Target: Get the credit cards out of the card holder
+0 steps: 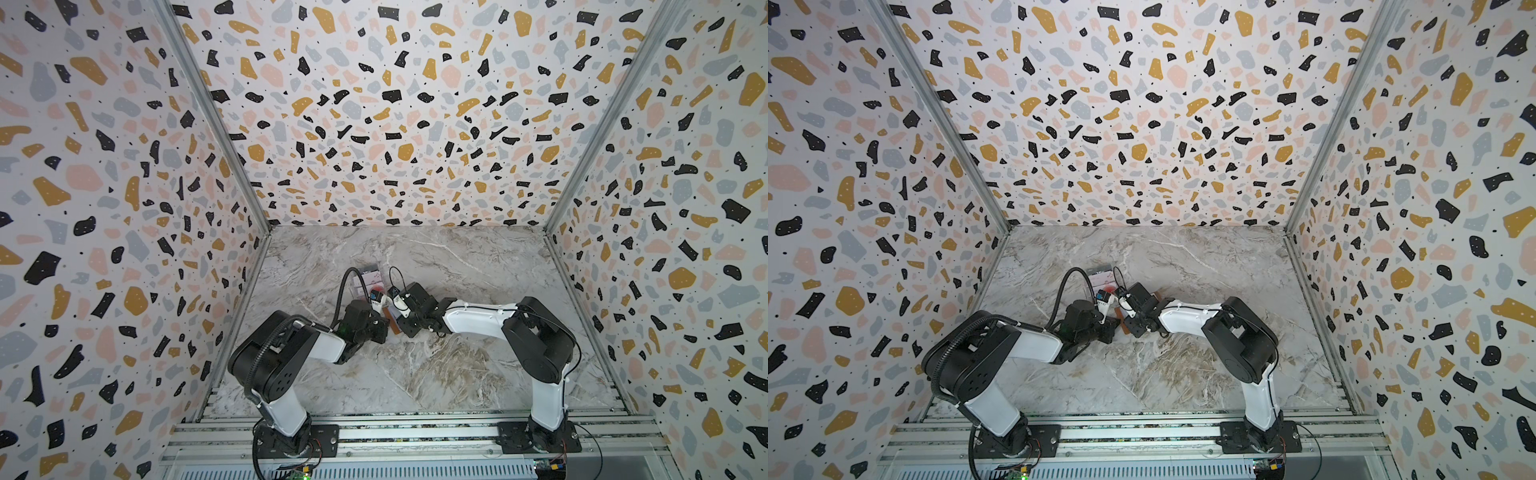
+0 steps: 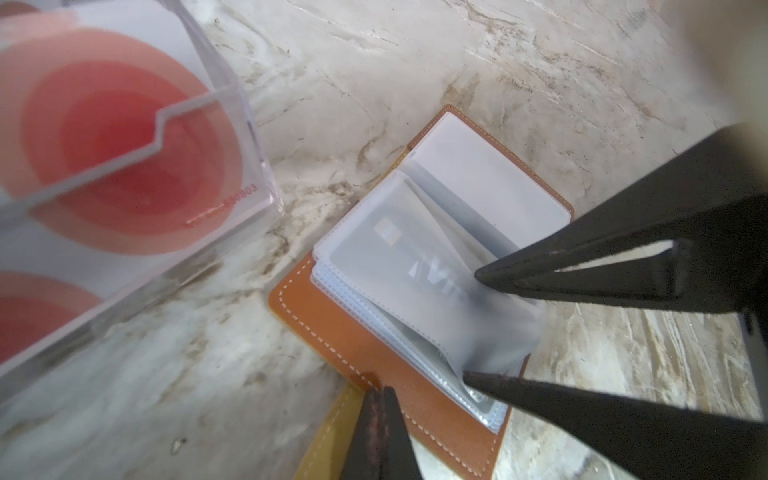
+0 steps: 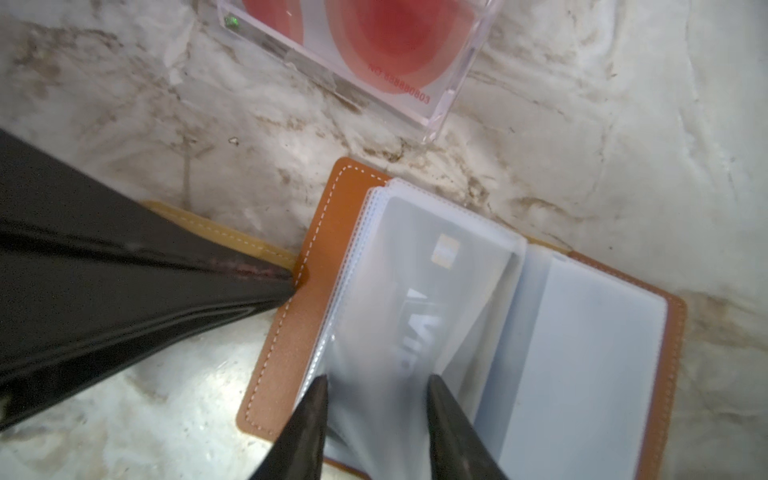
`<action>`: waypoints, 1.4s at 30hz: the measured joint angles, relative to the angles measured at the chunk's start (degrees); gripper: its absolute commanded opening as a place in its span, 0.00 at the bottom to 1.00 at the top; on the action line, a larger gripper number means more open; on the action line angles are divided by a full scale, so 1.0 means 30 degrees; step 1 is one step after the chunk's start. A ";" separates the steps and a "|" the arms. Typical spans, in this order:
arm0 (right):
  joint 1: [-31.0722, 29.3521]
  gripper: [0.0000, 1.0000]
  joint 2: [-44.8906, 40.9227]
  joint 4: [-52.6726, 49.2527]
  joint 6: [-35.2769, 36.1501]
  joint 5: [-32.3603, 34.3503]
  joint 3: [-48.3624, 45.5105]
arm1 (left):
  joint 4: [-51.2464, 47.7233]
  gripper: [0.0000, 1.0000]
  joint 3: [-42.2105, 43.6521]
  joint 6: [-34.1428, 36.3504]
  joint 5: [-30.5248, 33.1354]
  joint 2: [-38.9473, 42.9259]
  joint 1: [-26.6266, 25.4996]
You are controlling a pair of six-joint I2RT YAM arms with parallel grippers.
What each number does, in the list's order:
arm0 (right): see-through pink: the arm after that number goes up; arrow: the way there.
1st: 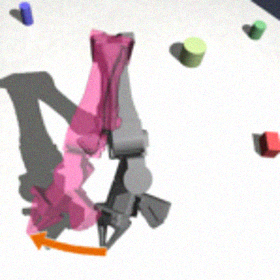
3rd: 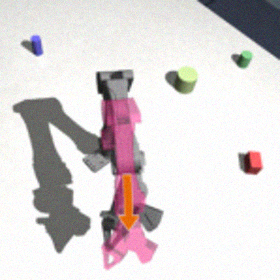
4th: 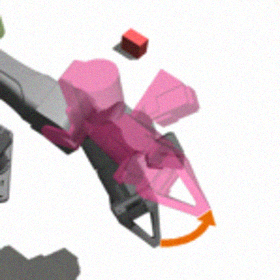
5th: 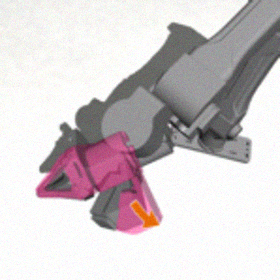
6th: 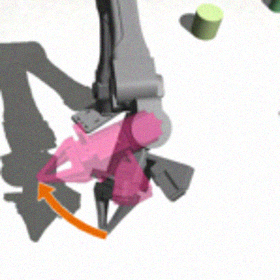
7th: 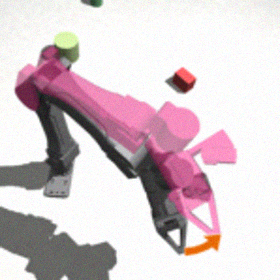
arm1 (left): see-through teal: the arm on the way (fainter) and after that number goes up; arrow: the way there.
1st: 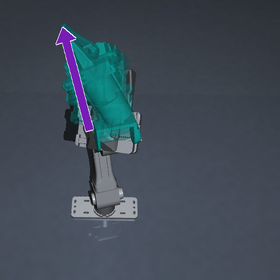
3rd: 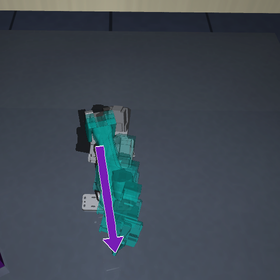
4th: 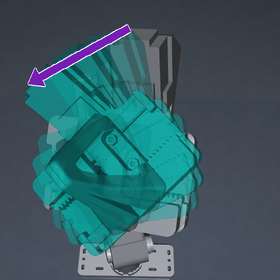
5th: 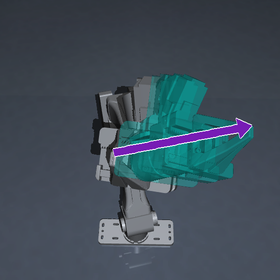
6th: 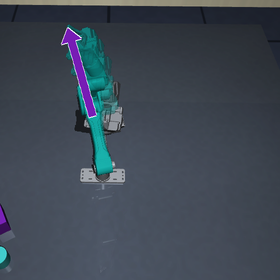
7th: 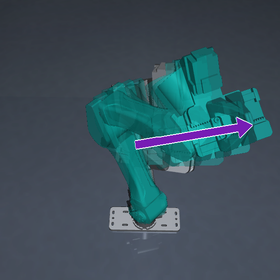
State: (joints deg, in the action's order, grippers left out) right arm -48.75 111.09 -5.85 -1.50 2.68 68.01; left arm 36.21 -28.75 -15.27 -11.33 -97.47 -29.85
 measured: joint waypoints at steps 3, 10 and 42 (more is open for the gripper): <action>0.0007 0.34 0.0000 0.0036 -0.0044 0.0036 0.0000 | 0.0000 0.00 0.0000 0.0007 0.0000 0.0000 0.0000; 0.0306 0.21 0.0000 0.0131 -0.0197 -0.0219 -0.0007 | 0.0007 0.00 0.0000 0.0029 0.0000 0.0000 0.0000; 0.3942 0.13 -0.1741 0.0903 -0.2492 -0.2470 -0.2062 | 0.0204 0.00 -0.0007 0.0029 -0.0073 -0.0124 0.0000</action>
State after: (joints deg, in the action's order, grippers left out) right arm -36.93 105.86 -3.14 -8.97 -4.73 61.82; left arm 36.82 -28.77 -15.18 -11.55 -97.84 -29.85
